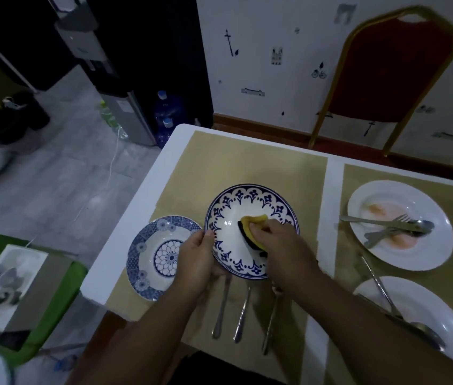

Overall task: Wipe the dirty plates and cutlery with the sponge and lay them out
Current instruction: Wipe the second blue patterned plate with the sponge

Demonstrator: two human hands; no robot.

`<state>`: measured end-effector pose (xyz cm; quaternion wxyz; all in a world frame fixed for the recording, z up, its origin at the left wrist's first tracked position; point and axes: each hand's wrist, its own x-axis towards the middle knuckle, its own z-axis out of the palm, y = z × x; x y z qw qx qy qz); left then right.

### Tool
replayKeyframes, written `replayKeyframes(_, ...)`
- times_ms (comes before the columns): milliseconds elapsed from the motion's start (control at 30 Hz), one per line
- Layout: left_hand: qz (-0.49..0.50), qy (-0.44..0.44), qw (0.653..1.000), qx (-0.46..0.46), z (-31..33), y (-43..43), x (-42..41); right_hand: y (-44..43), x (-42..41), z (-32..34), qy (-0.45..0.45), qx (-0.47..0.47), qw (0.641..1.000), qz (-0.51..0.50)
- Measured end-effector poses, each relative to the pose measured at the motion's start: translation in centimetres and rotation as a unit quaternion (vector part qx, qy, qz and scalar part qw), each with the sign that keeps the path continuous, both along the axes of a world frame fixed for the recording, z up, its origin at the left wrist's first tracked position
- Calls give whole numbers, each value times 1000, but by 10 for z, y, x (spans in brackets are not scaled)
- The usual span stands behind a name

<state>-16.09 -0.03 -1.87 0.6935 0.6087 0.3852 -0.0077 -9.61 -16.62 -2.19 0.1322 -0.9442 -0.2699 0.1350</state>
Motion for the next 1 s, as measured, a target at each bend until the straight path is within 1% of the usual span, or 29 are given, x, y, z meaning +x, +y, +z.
replayKeyframes(167, -43, 16, 999, 30, -6, 67, 60, 57, 48, -8, -1, 23, 999, -28)
replayKeyframes(300, -51, 14, 997, 63, -22, 118, 105, 99, 81, -23, 8, 33, 998, -57)
replayKeyframes(467, -57, 27, 994, 93, -53, 166, 145, 138, 110, -38, 23, -3, 997, -78)
replayKeyframes(533, -65, 34, 992, 103, -66, 176, 155, 149, 117, -45, 28, -28, 996, -77)
replayKeyframes(767, -49, 46, 996, 52, -77, 184, 171, 166, 129, -50, 14, -106, 992, -66)
replayKeyframes(900, -71, 51, 993, 79, -80, 183, 171, 170, 126, -51, 10, -118, 990, -77)
replayKeyframes(1000, -100, 44, 987, 121, -78, 185, 170, 170, 126, -52, 14, -117, 990, -77)
